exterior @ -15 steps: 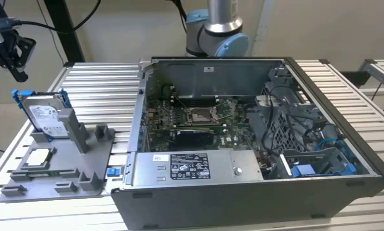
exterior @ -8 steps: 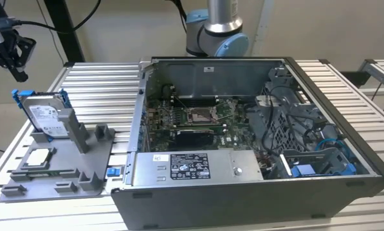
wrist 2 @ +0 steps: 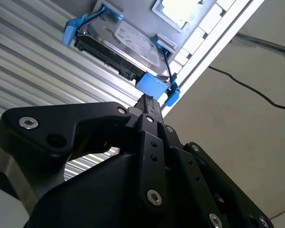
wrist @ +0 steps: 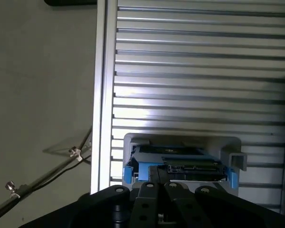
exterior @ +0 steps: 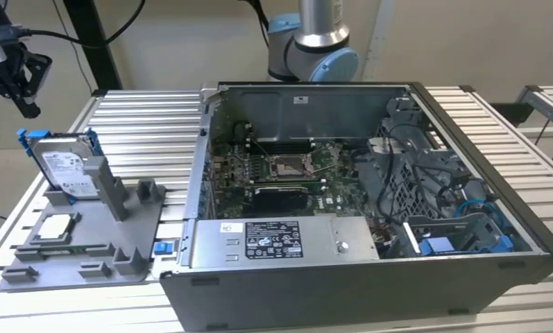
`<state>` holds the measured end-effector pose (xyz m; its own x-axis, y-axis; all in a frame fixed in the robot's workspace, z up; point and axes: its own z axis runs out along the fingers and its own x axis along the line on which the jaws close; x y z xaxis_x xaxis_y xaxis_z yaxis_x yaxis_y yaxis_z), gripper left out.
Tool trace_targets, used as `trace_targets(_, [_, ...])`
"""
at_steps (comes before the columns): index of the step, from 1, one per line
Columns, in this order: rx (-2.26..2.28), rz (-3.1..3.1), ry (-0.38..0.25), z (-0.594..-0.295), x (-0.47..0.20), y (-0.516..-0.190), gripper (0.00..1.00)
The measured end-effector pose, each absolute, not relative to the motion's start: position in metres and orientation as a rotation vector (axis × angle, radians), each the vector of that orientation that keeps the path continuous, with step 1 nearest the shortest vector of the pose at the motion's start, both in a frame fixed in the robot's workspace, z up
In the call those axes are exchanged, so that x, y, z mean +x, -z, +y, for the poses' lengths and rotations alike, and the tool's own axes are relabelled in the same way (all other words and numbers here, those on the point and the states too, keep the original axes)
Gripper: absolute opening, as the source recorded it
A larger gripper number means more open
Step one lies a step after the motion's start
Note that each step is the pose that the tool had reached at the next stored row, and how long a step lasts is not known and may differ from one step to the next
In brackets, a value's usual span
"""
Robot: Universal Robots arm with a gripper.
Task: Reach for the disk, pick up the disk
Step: 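Pick up the disk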
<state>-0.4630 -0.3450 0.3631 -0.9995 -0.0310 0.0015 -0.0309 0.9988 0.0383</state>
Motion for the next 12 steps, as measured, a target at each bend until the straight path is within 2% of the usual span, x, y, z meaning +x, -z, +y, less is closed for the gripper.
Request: trace_targets(12, [0.233,-3.128,0.060,-0.3450,-0.4630,-0.3631,0.00])
